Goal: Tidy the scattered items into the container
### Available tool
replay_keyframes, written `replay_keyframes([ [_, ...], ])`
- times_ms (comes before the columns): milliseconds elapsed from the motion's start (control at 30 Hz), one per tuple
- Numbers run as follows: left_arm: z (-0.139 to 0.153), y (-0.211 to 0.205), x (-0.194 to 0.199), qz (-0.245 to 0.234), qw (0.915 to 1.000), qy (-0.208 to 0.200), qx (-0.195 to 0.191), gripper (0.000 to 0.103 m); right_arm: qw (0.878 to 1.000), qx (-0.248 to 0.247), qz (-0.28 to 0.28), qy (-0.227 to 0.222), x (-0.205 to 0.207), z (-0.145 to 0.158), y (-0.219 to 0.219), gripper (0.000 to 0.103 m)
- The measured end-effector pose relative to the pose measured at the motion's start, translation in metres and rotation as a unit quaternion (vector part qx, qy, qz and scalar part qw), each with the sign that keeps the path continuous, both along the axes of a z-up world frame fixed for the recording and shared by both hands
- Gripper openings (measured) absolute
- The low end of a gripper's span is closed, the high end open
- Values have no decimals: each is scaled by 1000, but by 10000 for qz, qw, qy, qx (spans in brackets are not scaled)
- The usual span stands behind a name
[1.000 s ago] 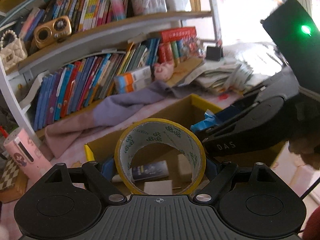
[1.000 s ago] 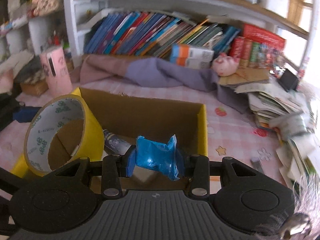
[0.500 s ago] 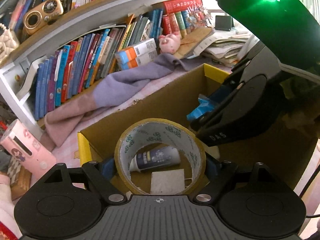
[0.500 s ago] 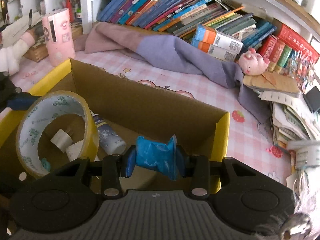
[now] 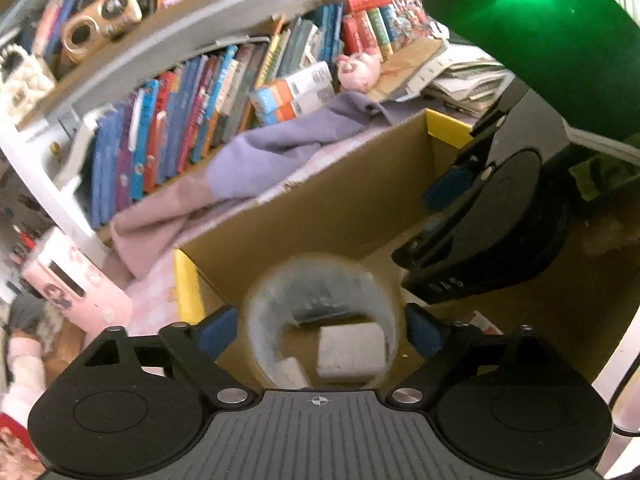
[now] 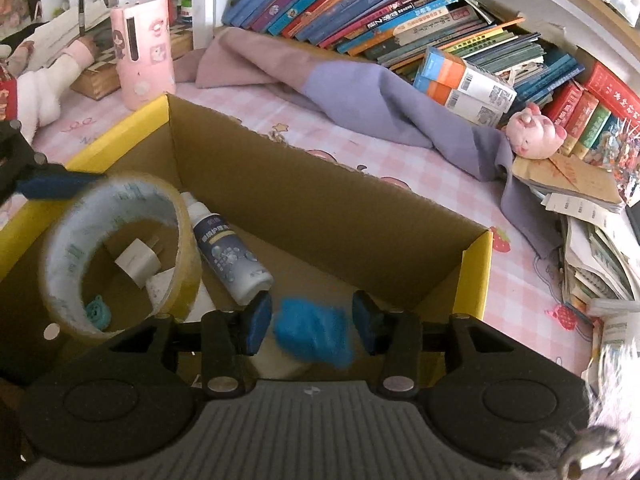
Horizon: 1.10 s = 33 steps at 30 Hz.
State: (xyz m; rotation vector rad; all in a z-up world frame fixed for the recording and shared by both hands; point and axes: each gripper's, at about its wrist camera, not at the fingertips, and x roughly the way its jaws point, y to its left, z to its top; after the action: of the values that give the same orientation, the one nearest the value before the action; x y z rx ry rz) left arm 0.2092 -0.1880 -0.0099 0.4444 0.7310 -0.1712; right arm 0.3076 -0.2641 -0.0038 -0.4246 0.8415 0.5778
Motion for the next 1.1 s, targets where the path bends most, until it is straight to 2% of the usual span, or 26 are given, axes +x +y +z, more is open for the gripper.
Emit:
replay_keyframes([
  [333,19,3,-16,162,9990,-336,-255,94,9986,434,-234,-194,-11,13,-12,49],
  [567,39,12,-37,342,9949,-587,-751,94,9932,906,-559,-467,-36,36,-26,53],
  [767,57,23,-69,451,9898,-899,-1012,94,9860,1178,-963,-677,-67,49,-37,55],
  [867,62,32,-89,611,9860,-1049,-1146,98,9821,1267,-1167,-766,-86,53,-39,56],
  [1100,64,62,-131,974,9778,-1296,-1330,98,9739,1437,-1488,-933,-139,55,-33,59],
])
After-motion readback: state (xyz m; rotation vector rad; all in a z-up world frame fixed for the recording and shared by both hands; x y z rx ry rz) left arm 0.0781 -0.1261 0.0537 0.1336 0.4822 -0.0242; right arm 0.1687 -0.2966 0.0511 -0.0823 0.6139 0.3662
